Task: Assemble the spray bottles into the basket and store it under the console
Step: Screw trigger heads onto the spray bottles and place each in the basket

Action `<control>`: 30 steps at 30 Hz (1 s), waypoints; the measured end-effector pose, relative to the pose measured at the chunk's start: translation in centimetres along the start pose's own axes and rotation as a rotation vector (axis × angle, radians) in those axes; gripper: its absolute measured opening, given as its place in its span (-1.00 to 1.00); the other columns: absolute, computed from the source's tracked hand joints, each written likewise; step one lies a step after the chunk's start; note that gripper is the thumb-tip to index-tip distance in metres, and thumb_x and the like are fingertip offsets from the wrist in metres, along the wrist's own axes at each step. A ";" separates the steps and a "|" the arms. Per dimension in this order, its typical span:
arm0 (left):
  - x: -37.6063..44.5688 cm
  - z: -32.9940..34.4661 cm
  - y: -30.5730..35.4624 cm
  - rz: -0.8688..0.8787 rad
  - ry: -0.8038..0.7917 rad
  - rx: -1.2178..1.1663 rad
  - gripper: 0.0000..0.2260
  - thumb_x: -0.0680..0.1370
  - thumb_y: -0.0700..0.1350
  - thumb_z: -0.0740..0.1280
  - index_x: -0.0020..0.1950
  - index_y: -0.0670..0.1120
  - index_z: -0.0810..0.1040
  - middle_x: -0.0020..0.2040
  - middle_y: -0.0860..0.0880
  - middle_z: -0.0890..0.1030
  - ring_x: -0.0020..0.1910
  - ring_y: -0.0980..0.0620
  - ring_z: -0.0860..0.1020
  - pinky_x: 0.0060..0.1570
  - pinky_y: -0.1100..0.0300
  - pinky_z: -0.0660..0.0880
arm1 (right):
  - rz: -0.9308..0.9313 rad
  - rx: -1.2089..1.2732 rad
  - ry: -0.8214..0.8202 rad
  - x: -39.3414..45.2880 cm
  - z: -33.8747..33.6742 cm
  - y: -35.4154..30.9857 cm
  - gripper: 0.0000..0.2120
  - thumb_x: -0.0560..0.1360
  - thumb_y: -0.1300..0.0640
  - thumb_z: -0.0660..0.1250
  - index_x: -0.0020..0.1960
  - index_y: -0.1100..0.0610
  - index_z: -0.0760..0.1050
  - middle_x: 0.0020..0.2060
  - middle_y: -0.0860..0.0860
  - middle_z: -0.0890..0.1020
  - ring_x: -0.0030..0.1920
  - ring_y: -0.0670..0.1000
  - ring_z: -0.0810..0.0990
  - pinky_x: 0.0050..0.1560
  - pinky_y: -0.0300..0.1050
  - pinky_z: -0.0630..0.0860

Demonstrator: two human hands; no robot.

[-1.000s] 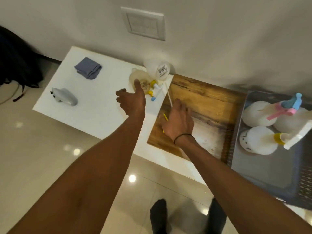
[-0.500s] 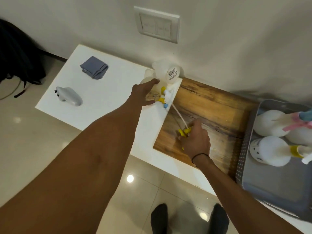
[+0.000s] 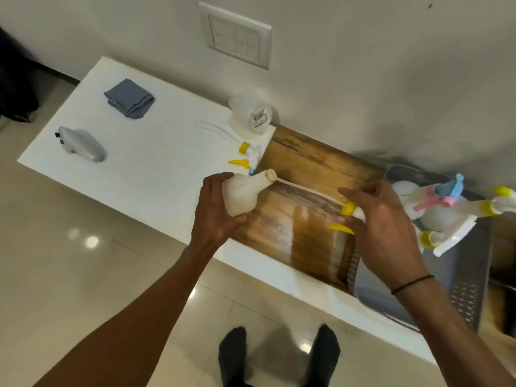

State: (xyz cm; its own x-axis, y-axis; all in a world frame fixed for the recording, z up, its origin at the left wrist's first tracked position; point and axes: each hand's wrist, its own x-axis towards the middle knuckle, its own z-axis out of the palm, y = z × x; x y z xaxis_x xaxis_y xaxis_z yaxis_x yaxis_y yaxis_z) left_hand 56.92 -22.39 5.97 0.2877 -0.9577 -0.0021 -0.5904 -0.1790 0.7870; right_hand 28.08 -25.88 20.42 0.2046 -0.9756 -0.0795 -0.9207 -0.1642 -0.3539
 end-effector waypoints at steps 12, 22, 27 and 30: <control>-1.9 0.0 2.2 0.133 -0.073 0.080 -0.10 0.27 -0.09 0.72 0.49 0.00 0.30 0.42 -0.05 0.39 0.36 -0.02 0.44 0.20 -0.01 0.62 | -0.032 -0.078 -0.051 -0.9 -3.3 1.5 -0.56 0.50 0.24 0.52 0.37 0.12 0.60 0.08 0.17 0.59 0.13 0.24 0.53 -0.06 0.04 0.48; -3.1 1.4 7.6 0.322 -0.200 0.091 -0.12 0.29 -0.12 0.71 0.49 -0.01 0.33 0.47 -0.11 0.40 0.45 -0.13 0.42 0.32 -0.13 0.56 | -0.111 0.154 -0.211 -0.5 -2.9 1.3 -0.54 0.44 0.20 0.58 0.26 0.03 0.51 -0.02 0.04 0.64 0.00 0.11 0.61 -0.10 -0.02 0.57; -2.8 1.8 9.8 0.337 -0.173 0.109 -0.12 0.27 -0.12 0.71 0.49 -0.03 0.35 0.46 -0.13 0.42 0.43 -0.14 0.43 0.25 -0.16 0.60 | -0.050 0.310 -0.175 0.3 -2.6 1.2 -0.66 0.38 0.20 0.62 0.05 0.08 0.54 -0.17 -0.10 0.56 -0.22 -0.19 0.50 -0.33 -0.37 0.32; -2.8 1.6 10.1 0.353 -0.171 0.116 -0.12 0.25 -0.12 0.71 0.48 -0.02 0.35 0.45 -0.12 0.43 0.42 -0.13 0.43 0.23 -0.15 0.61 | -0.066 0.342 -0.141 0.4 -2.8 1.5 -0.68 0.35 0.19 0.64 0.01 0.13 0.58 -0.15 -0.07 0.59 -0.19 -0.15 0.51 -0.30 -0.51 0.34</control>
State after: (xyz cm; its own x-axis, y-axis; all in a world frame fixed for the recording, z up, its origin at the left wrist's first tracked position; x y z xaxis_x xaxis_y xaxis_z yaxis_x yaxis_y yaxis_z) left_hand 49.01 -21.90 12.94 -0.0717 -0.9867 0.1459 -0.7142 0.1529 0.6830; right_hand 25.85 -26.88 22.46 0.3257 -0.9310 -0.1650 -0.7445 -0.1449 -0.6517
